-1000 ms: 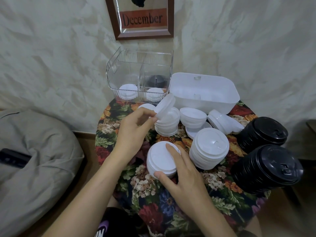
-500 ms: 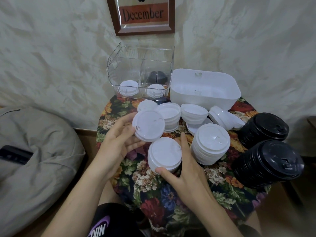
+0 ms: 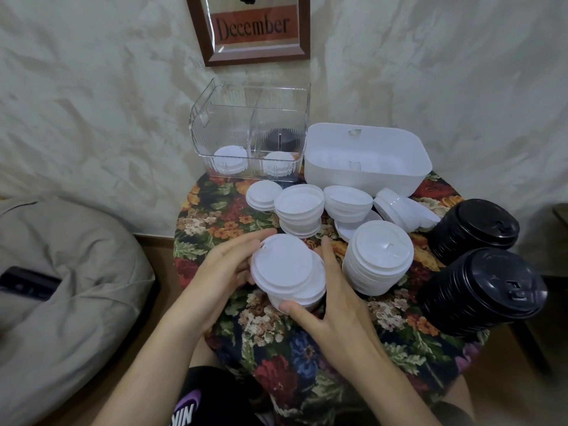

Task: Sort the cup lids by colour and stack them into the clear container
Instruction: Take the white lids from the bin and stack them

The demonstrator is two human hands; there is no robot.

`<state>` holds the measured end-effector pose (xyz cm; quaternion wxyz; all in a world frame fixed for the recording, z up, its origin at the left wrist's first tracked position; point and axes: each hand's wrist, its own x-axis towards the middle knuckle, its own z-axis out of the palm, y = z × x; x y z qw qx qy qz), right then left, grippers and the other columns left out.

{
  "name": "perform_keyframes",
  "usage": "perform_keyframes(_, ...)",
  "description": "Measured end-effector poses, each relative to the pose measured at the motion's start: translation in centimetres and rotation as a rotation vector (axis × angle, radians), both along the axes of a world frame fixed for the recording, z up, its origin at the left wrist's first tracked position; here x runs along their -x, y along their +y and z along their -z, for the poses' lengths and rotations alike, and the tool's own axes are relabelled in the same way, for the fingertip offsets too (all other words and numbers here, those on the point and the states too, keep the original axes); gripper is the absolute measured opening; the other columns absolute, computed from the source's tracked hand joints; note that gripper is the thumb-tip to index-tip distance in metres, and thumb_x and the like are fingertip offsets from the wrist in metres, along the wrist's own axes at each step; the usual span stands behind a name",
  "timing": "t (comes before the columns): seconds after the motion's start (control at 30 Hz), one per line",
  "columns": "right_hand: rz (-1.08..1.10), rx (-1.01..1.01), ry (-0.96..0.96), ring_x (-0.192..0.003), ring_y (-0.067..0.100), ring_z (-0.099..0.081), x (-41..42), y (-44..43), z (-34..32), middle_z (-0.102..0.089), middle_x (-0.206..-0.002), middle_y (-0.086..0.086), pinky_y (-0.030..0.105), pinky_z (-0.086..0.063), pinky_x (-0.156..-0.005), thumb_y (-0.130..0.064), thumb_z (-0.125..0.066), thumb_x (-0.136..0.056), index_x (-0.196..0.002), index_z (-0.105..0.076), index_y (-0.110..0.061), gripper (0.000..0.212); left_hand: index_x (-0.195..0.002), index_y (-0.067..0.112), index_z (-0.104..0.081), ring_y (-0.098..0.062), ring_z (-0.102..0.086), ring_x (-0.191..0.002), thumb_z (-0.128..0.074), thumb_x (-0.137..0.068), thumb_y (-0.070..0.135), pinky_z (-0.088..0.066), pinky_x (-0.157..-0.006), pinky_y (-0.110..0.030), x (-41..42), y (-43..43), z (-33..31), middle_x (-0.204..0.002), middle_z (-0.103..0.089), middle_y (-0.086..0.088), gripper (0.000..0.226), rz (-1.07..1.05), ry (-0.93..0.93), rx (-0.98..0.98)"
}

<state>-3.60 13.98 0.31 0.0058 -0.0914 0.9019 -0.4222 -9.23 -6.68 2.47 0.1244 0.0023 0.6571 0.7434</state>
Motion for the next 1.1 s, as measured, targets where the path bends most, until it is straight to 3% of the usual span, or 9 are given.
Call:
perform_keyframes(0.2,-0.005,0.001,0.039,-0.127,-0.037,-0.004,0.0,0.0,0.0,-0.001,-0.144,-0.053,0.004,-0.02,-0.104,-0.078,-0.057,-0.081,-0.142,0.025,-0.068,0.102,-0.124,0.033,-0.07,-0.002,-0.068,-0.109,-0.07,-0.096,0.02,-0.051,-0.084,-0.014,-0.3,0.5,-0.5,-0.118,-0.074,0.018,0.031,0.073,0.166,0.243)
perform_keyframes(0.33,0.002,-0.002,0.06,-0.126,-0.038,-0.004,0.1,-0.1,0.1,-0.002,-0.142,-0.054,-0.008,-0.015,-0.097,-0.075,-0.06,-0.083,-0.142,0.024,-0.069,0.103,-0.124,0.035,-0.067,-0.004,-0.068,-0.109,-0.074,-0.094,0.021,-0.052,-0.086,-0.018,0.2,1.1,-0.2,-0.117,-0.073,0.017,0.033,0.049,0.227,0.284)
perform_keyframes(0.6,0.0,0.058,0.058,-0.126,-0.037,-0.01,0.1,0.1,0.3,-0.003,-0.137,-0.063,-0.006,-0.021,-0.098,-0.091,-0.056,-0.07,-0.15,0.015,-0.063,0.111,-0.117,0.029,-0.071,-0.004,-0.069,-0.104,-0.073,-0.096,0.022,-0.054,-0.087,-0.023,0.5,3.3,-0.6,-0.111,-0.074,0.016,0.022,0.124,0.281,0.365)
perform_keyframes(0.7,0.009,0.075,0.078,-0.137,-0.03,-0.007,0.1,0.1,0.4,0.0,-0.148,-0.055,-0.004,-0.016,-0.101,-0.092,-0.047,-0.074,-0.152,0.003,-0.062,0.098,-0.117,0.031,-0.071,-0.005,-0.069,-0.105,-0.072,-0.096,0.022,-0.054,-0.086,-0.024,0.4,3.5,-0.3,-0.112,-0.074,0.015,0.023,0.118,0.281,0.367)
perform_keyframes(0.83,0.03,0.057,0.097,-0.14,-0.027,-0.007,0.2,-0.1,0.5,-0.002,-0.149,-0.054,-0.005,-0.016,-0.102,-0.084,-0.048,-0.082,-0.145,0.0,-0.069,0.08,-0.122,0.03,-0.07,-0.005,-0.068,-0.108,-0.069,-0.098,0.025,-0.053,-0.085,-0.02,0.1,3.4,0.0,-0.116,-0.074,0.014,0.024,0.124,0.27,0.34)
perform_keyframes(0.97,0.03,0.05,0.077,-0.139,-0.027,-0.009,0.3,0.1,1.0,-0.005,-0.151,-0.049,-0.005,-0.017,-0.103,-0.066,-0.058,-0.092,-0.157,-0.004,-0.052,0.085,-0.126,0.034,-0.069,0.001,-0.065,-0.115,-0.061,-0.102,0.025,-0.049,-0.089,-0.014,-0.1,3.2,0.0,-0.122,-0.072,0.021,0.026,0.15,0.267,0.293)
perform_keyframes(1.1,0.028,0.028,0.051,-0.138,-0.028,-0.009,0.3,0.2,1.2,-0.008,-0.153,-0.044,-0.002,-0.018,-0.104,-0.064,-0.057,-0.093,-0.161,-0.004,-0.043,0.088,-0.129,0.033,-0.066,0.003,-0.063,-0.117,-0.059,-0.103,0.02,-0.048,-0.091,-0.013,-0.3,3.0,0.2,-0.123,-0.07,0.024,0.03,0.139,0.269,0.269)
